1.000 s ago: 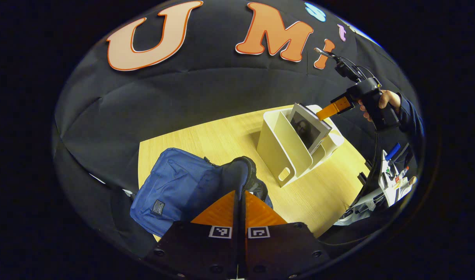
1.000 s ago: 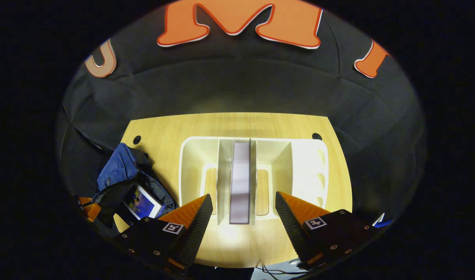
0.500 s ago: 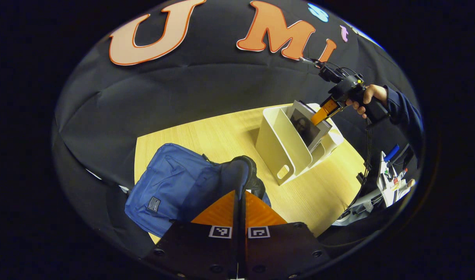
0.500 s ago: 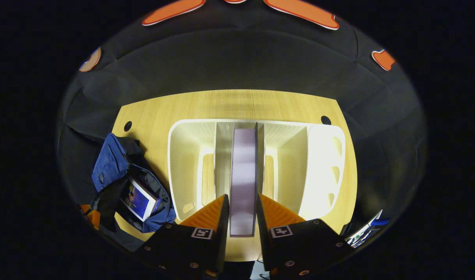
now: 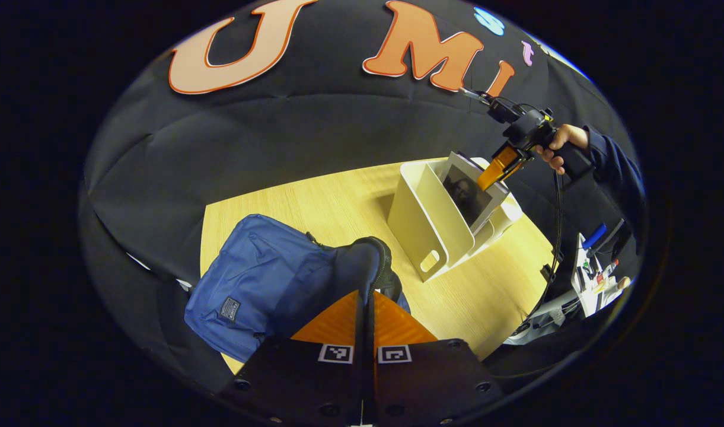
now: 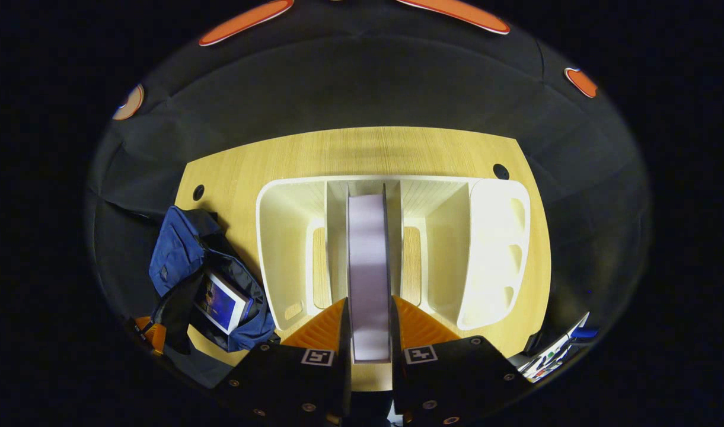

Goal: Open the schoolbag, grab two books from the bookshelf and put them into the schoolbag.

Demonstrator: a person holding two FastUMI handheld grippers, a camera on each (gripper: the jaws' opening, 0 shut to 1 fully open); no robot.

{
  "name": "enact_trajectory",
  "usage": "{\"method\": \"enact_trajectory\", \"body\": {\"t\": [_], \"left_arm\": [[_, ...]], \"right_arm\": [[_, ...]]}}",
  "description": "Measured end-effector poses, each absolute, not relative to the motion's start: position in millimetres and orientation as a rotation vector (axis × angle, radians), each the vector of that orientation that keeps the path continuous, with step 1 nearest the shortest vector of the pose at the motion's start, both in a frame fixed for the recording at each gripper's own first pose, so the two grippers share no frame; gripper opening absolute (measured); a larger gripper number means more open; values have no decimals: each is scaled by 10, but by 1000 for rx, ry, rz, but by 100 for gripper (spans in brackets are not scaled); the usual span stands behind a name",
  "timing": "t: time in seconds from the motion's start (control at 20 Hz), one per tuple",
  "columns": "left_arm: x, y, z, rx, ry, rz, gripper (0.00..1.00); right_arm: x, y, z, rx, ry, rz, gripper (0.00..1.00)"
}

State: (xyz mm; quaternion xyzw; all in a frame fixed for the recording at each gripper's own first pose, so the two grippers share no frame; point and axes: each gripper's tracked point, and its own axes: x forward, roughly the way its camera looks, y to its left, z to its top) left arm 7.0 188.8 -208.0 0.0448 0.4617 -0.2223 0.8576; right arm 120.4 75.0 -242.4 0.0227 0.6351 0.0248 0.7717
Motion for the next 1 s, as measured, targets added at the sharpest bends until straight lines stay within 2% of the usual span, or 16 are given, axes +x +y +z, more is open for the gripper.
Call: {"method": "enact_trajectory", "body": {"t": [0.45, 1.0], "left_arm": [[47, 1856, -2104, 89, 973, -474, 1], [81, 1864, -2092, 106, 972, -467, 1]], "right_arm": [[1150, 496, -1540, 93, 1269, 87, 28], [814, 584, -681, 360, 1071, 233, 28]]}}
